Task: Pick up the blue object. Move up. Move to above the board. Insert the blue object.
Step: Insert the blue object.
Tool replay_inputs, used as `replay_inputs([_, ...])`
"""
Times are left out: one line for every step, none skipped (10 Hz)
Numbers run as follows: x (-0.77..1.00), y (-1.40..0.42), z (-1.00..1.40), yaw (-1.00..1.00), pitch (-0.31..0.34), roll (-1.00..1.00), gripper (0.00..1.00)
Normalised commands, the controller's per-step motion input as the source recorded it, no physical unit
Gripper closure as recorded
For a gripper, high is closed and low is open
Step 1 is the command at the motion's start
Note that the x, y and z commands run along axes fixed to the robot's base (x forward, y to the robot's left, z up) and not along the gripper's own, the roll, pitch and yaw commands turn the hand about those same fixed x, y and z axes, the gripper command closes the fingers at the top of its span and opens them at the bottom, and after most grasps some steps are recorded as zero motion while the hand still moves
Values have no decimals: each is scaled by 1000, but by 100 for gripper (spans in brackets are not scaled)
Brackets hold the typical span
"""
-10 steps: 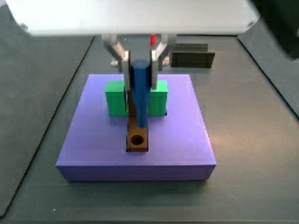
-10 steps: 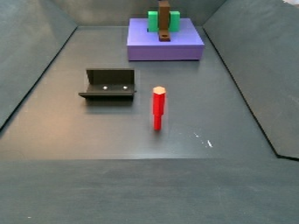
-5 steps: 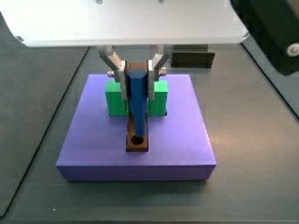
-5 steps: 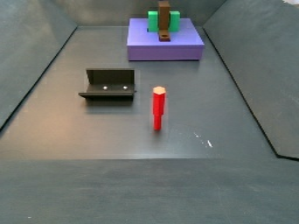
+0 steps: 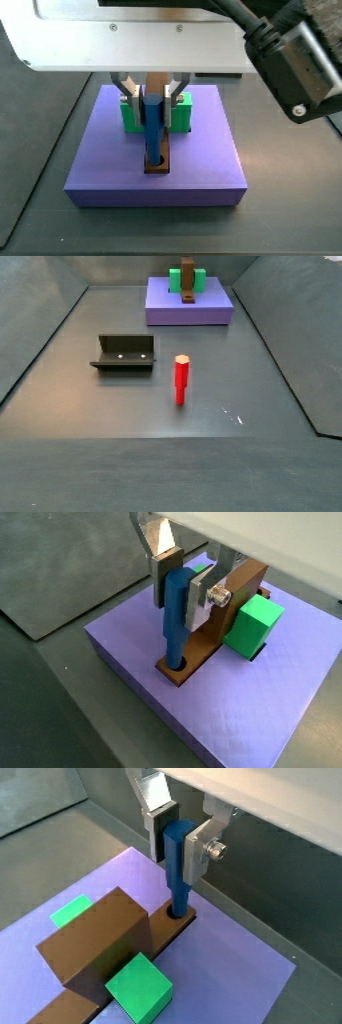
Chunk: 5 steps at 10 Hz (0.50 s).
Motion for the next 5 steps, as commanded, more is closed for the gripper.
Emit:
replay_inputs([0, 0, -217, 0, 0, 50, 100])
replay_inputs([0, 0, -174, 0, 0, 37, 100])
replay_inputs([77, 17, -74, 0, 0, 11, 100])
replay_inputs([100, 9, -71, 14, 0, 10, 100])
replay_inputs([60, 0, -83, 0, 0, 6, 100])
